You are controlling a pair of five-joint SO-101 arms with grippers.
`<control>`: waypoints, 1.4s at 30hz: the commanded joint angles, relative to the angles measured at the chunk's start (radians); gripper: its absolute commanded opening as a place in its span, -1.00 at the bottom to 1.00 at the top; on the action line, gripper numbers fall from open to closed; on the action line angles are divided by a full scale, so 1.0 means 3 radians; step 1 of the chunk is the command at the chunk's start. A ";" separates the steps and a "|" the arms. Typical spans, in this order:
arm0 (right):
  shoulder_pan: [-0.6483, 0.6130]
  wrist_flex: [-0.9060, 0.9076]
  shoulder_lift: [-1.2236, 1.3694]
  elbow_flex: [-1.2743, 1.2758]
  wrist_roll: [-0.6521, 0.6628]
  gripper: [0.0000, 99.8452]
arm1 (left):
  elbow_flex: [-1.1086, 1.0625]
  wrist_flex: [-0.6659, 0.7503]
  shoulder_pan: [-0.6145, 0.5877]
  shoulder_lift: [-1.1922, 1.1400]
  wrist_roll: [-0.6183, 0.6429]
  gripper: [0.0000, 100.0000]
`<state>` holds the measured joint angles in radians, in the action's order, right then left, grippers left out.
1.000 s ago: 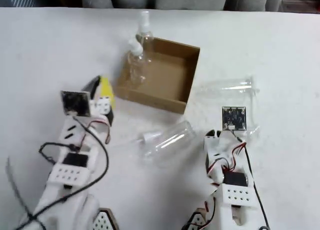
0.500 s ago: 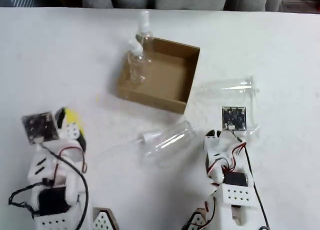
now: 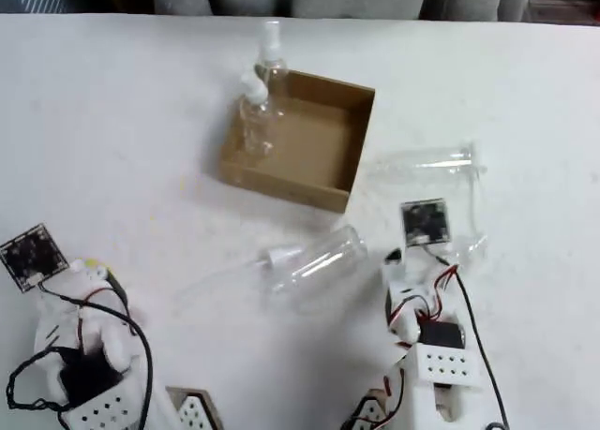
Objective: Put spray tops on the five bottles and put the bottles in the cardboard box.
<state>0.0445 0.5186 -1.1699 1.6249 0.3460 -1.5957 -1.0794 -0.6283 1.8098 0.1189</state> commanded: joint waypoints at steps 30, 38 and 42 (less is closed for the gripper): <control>-0.2115 0.2263 0.0023 -0.1632 0.3923 -0.37 | -0.0322 0.0031 -0.0090 -0.0008 -0.0593 -0.95; -0.2156 0.1706 0.1020 -0.1729 0.3907 -0.37 | -0.0322 0.0031 -0.0090 -0.0008 -0.0593 -0.95; -0.2105 0.1685 0.1568 -0.1984 0.3902 -0.37 | -0.0322 0.0031 -0.0090 -0.0008 -0.0593 -0.95</control>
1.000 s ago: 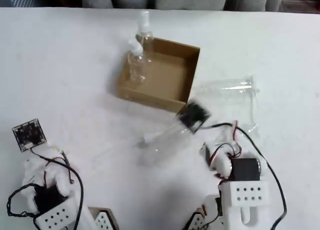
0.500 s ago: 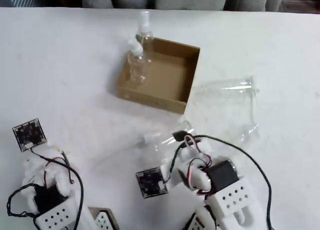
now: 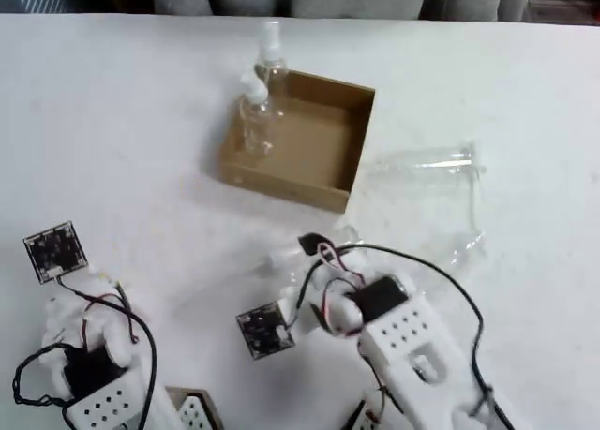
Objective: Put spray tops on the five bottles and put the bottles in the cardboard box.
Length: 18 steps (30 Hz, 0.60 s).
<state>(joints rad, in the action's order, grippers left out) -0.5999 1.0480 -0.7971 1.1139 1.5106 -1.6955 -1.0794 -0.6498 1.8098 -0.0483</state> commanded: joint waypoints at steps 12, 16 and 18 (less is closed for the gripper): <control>0.0043 -0.0069 0.1752 -0.1013 0.0005 -0.72 | 0.0010 0.0031 -0.0018 -0.0013 -0.0036 -0.95; 0.0008 0.0074 0.1956 -0.1320 -0.0348 -0.97 | 0.0010 0.0031 -0.0018 -0.0013 -0.0036 -0.95; 0.0003 0.0233 0.1967 -0.1550 -0.0767 -0.94 | 0.0010 0.0031 -0.0018 -0.0013 -0.0036 -0.95</control>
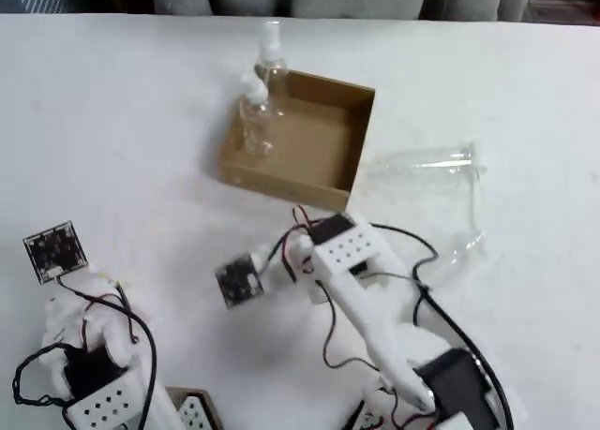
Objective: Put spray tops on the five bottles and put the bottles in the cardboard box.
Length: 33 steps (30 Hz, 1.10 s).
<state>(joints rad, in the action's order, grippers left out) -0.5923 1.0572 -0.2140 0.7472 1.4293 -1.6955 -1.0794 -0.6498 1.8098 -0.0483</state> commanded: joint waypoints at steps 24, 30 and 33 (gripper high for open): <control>-0.0504 -0.1312 0.0662 -0.1381 -0.6414 -0.96 | 0.0010 0.0031 -0.0028 -0.0013 -0.0010 -0.95; -0.0611 -0.1726 0.1158 -0.1427 -0.6526 -0.89 | 0.0010 0.0031 -0.0028 -0.0013 -0.0010 -0.95; -0.0627 -0.1655 0.1230 -0.1514 -0.6526 -0.68 | 0.0010 0.0031 -0.0028 -0.0013 -0.0010 -0.95</control>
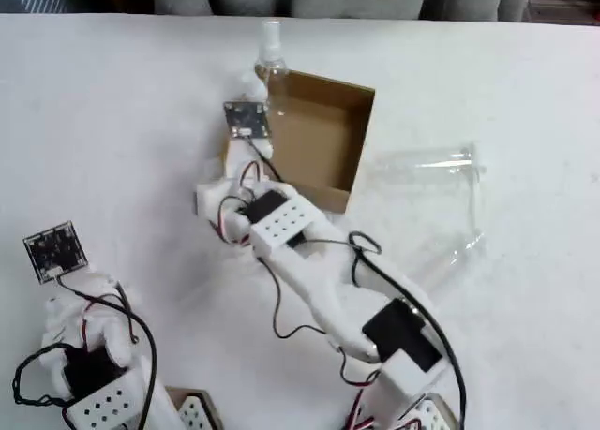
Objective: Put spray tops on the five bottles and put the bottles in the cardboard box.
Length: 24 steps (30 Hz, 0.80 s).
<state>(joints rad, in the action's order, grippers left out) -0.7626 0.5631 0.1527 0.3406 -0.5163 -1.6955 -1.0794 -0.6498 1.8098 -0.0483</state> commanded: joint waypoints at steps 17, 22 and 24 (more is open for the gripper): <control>0.0054 0.2913 0.0013 -0.1698 0.0517 -0.54 | 0.0010 0.0031 -0.0023 -0.0013 -0.0010 -0.95; 0.0309 0.3593 0.0018 -0.1831 0.1074 -0.71 | 0.0031 0.0026 0.0079 -0.0013 -0.0010 -0.95; 0.0478 0.3583 0.0018 -0.1770 0.1120 -0.93 | 0.0046 0.0026 0.0228 -0.0013 -0.0010 -0.95</control>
<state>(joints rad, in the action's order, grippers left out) -0.6905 1.6111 0.1649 -0.1580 -0.2186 -1.6955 -1.0794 -0.6483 1.8098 -0.0483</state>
